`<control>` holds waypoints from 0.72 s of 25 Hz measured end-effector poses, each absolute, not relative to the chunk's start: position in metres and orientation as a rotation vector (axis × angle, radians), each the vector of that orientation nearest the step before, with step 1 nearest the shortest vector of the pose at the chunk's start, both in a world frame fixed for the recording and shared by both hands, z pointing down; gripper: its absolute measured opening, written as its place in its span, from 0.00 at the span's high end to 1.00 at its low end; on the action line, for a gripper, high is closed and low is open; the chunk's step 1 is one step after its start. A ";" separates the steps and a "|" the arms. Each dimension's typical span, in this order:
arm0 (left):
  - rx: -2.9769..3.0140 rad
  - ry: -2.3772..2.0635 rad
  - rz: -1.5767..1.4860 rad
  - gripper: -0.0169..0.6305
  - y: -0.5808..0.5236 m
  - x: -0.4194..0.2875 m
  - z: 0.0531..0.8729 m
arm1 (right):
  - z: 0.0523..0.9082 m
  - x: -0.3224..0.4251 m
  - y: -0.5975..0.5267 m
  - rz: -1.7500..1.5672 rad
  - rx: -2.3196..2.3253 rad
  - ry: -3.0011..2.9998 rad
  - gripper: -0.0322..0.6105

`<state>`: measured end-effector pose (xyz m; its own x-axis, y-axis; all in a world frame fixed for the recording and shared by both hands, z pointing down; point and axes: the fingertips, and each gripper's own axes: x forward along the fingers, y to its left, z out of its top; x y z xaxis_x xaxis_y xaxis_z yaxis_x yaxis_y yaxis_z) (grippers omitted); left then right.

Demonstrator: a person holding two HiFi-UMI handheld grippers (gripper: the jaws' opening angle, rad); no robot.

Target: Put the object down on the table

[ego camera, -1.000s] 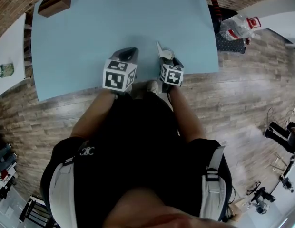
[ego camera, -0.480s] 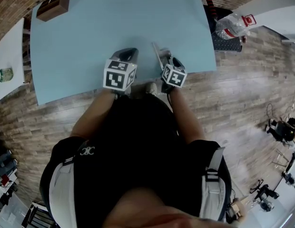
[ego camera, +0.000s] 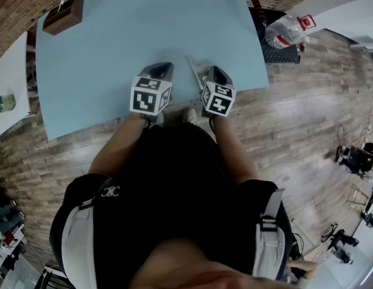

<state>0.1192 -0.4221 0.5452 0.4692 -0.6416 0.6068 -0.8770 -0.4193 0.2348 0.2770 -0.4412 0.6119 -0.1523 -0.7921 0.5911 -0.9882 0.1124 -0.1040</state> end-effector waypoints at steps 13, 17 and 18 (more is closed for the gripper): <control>2.250 -1.249 0.555 0.97 -0.430 0.136 0.532 | 0.499 0.262 -0.444 0.513 1.784 -2.264 0.93; 2.272 -1.238 0.550 0.97 -0.433 0.142 0.529 | 0.482 0.263 -0.437 0.503 1.775 -2.324 0.93; 2.277 -1.235 0.549 0.97 -0.435 0.143 0.528 | 0.480 0.263 -0.437 0.500 1.777 -2.330 0.93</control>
